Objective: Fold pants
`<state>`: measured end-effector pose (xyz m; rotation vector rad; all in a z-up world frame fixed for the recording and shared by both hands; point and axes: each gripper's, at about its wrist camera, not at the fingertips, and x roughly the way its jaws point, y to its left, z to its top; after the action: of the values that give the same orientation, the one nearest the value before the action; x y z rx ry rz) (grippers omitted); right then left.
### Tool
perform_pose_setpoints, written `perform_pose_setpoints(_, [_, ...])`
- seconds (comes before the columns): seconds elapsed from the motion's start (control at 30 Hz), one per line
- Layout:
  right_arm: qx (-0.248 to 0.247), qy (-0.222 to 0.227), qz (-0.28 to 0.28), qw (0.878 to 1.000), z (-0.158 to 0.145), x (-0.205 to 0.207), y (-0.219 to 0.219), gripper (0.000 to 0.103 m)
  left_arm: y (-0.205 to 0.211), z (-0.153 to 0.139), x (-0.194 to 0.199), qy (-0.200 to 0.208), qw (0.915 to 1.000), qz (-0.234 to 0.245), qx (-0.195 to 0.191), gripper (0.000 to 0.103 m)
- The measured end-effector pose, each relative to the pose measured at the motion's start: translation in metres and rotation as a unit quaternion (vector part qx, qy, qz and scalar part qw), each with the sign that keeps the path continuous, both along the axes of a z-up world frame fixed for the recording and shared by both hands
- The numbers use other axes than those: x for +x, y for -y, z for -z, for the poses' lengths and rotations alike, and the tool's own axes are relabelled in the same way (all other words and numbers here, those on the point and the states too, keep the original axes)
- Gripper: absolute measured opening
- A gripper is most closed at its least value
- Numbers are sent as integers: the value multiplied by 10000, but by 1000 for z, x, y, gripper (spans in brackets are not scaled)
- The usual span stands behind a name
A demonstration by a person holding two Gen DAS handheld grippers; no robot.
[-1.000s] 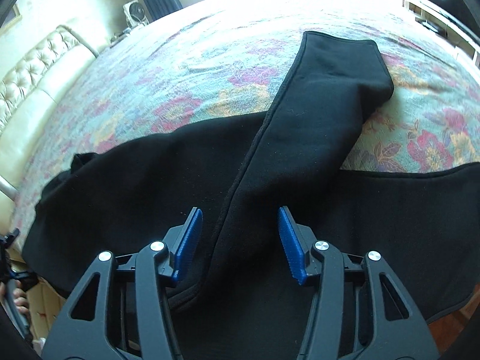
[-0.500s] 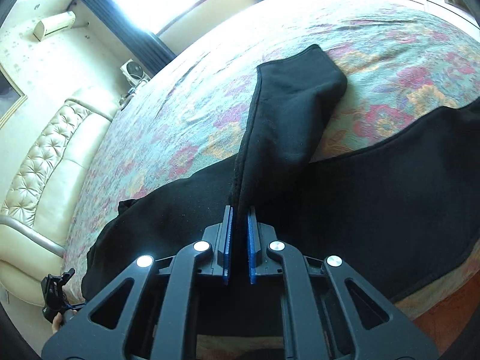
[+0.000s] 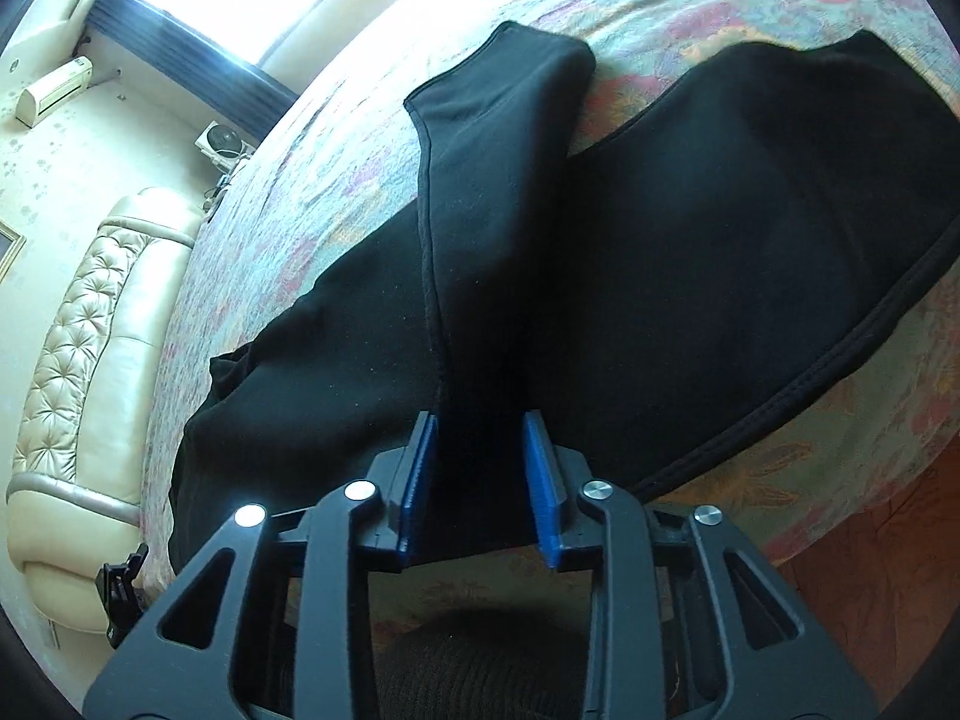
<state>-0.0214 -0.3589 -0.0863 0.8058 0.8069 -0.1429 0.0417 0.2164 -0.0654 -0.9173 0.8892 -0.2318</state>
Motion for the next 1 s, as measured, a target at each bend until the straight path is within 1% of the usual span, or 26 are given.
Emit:
perform_pose_setpoints(0.07, [-274,188,-27,9994,-20,-4,-1,36,0,-16,-12,201,9983,35,543,86])
perform_pose_setpoints(0.1, [-379,327,-95,9987,-31,-3,-4,37,1,-26,-17,384,9968,76,693,86])
perform_pose_setpoints(0.13, [-407,492,-221,9977,-41,1,-7,41,4,-36,-20,559,9952,118,788,86])
perform_pose_setpoints(0.2, [-290,765,-767,9937,-59,22,-21,48,18,-59,-17,971,9912,310,848,86])
perform_pose_setpoints(0.23, [-205,905,-1118,9894,-66,39,-33,49,27,-68,-13,1173,9888,459,803,86])
perform_pose_setpoints(0.27, [-115,988,-1496,9837,-71,55,-44,49,39,-75,-7,1346,9862,623,730,86])
perform_pose_setpoints(0.3, [-22,994,-1906,9766,-73,76,-60,52,56,-80,1,1474,9838,796,636,86])
perform_pose_setpoints(0.33, [-32,1012,-2257,9689,-75,97,-76,53,71,-80,11,1554,9815,984,525,86])
perform_pose_setpoints(0.37, [-133,1047,-2536,9615,-76,119,-93,53,86,-77,21,1556,9804,1123,450,86])
perform_pose_setpoints(0.4, [-187,988,-2822,9541,-75,142,-110,53,101,-69,30,1487,9807,1211,395,86])
perform_pose_setpoints(0.47, [-214,950,-3282,9396,-71,186,-141,53,127,-49,47,1217,9824,1387,304,86])
perform_pose_setpoints(0.53, [-473,784,-3656,9263,-65,225,-170,53,150,-29,56,974,9828,1565,134,86])
perform_pose_setpoints(0.57, [-537,680,-3836,9194,-58,241,-182,53,161,-21,59,885,9820,1664,113,86])
perform_pose_setpoints(0.6, [-588,602,-3942,9152,-54,255,-191,53,171,-14,59,828,9809,1756,151,86])
perform_pose_setpoints(0.63, [-599,472,-4050,9111,-46,266,-200,53,180,-10,59,807,9791,1846,270,86])
perform_pose_setpoints(0.67, [-632,310,-4096,9095,-38,278,-205,53,188,-8,57,829,9764,1932,491,86])
perform_pose_setpoints(0.73, [-622,100,-4151,9076,-25,290,-212,53,201,-9,53,987,9672,2151,926,86])
perform_pose_setpoints(0.77, [-595,17,-4192,9059,-19,294,-214,50,205,-9,50,1048,9633,2231,1060,86])
perform_pose_setpoints(0.8, [-584,-45,-4252,9032,-14,297,-216,31,207,-8,48,1083,9609,2276,1149,86])
perform_pose_setpoints(0.83, [-595,-92,-4322,8998,-9,301,-220,18,208,-7,47,1110,9591,2303,1215,86])
perform_pose_setpoints(0.93, [-741,20,-4398,8950,-9,303,-225,16,206,-3,44,1097,9590,2306,1228,86])
perform_pose_setpoints(1.0, [-760,114,-4299,8996,-13,305,-221,15,205,-2,45,1070,9596,2315,1189,86])
